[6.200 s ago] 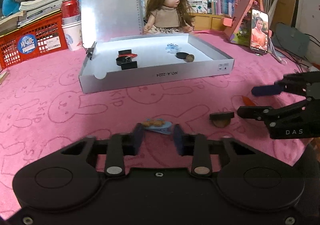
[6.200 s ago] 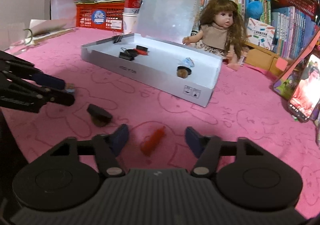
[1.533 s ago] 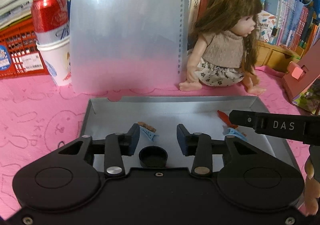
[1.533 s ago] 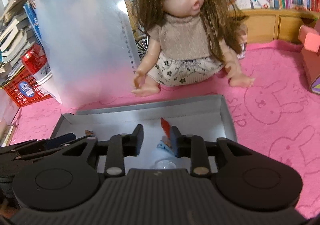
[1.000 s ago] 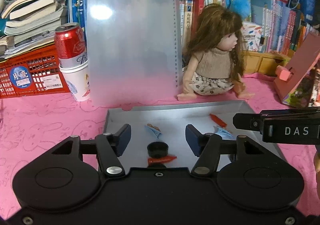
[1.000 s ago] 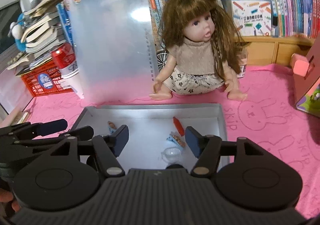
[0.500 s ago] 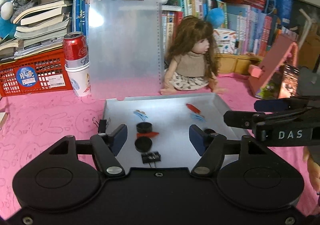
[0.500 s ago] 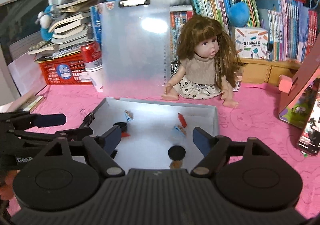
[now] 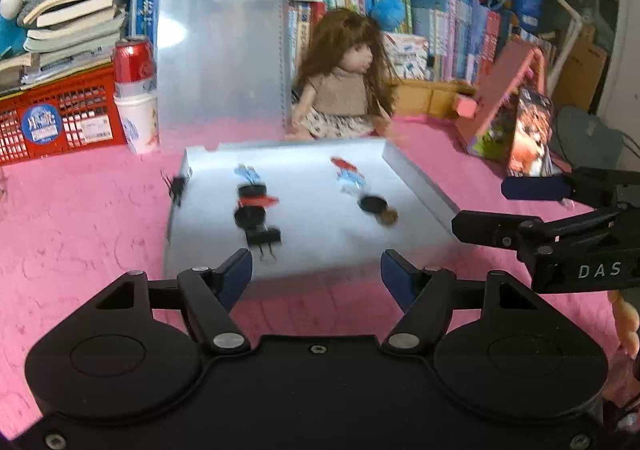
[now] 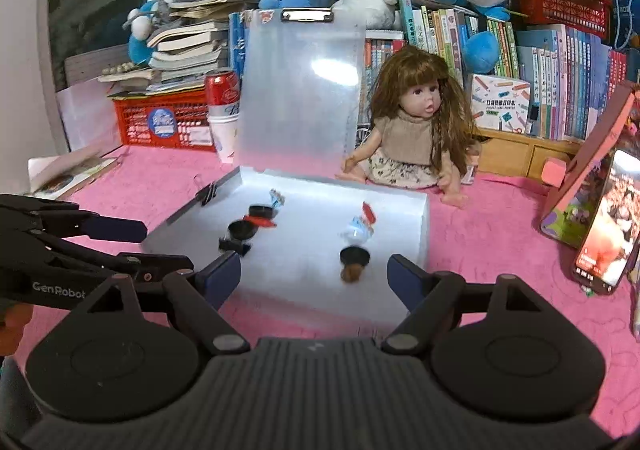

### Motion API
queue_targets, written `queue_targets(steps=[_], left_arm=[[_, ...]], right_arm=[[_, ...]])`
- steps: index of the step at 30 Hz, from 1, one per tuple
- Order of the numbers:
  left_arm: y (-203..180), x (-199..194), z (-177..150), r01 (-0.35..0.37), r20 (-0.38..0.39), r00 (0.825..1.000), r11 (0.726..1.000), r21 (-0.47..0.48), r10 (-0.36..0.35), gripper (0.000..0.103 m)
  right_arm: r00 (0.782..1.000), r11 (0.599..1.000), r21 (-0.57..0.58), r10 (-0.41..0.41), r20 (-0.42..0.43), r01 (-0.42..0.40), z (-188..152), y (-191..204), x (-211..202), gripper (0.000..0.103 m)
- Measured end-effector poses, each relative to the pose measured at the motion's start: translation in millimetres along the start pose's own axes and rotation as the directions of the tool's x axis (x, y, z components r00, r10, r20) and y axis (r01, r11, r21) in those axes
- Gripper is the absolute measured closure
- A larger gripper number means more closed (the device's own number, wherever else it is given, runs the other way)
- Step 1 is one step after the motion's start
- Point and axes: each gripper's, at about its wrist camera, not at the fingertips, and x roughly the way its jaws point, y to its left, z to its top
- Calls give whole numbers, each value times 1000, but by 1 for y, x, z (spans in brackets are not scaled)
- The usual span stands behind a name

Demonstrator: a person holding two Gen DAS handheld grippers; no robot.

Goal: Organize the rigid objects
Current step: 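Withdraw both grippers from the box toward the remaining items, then grasp the brown ball with the left gripper while the right gripper grasps a black round lid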

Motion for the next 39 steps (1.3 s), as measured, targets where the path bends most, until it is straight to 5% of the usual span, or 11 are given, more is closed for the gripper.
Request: queue_targets(steps=[7,15,18,20,22,37,39], left_arm=[[-8,-1,-41,48,-63,997,999,11,-47,35],[0,-8,-52,-13,-48,999,999,38,15,36],[3,-12,-54,-17,-46,999,999,42,19,36],[4,-13,-56,-15,-49,999,999,45,17,36],[5,-15,-59,-10,-52,999,999,43,13,37],[-43,-9,-82,136,-78,988,988,68,-131,39],[-51,-3,-84,155,-83,985,986,56,-150,48]], right_arm=[[996,997,-33,64,-55,-66,-50,6,-12,27],[962,974,35,226,-154,-224,-72,16,-3,38],[947,967,65,254,-197,-246,-74,19,8,49],[935,959,87,283,-216,-270,-75,21,12,66],[928,953,94,301,-219,-287,-74,24,12,66],[975,969,191,184,-124,-158,-70,-21,-12,67],[980,972,194,160,-122,-135,-72,-26,-13,66]])
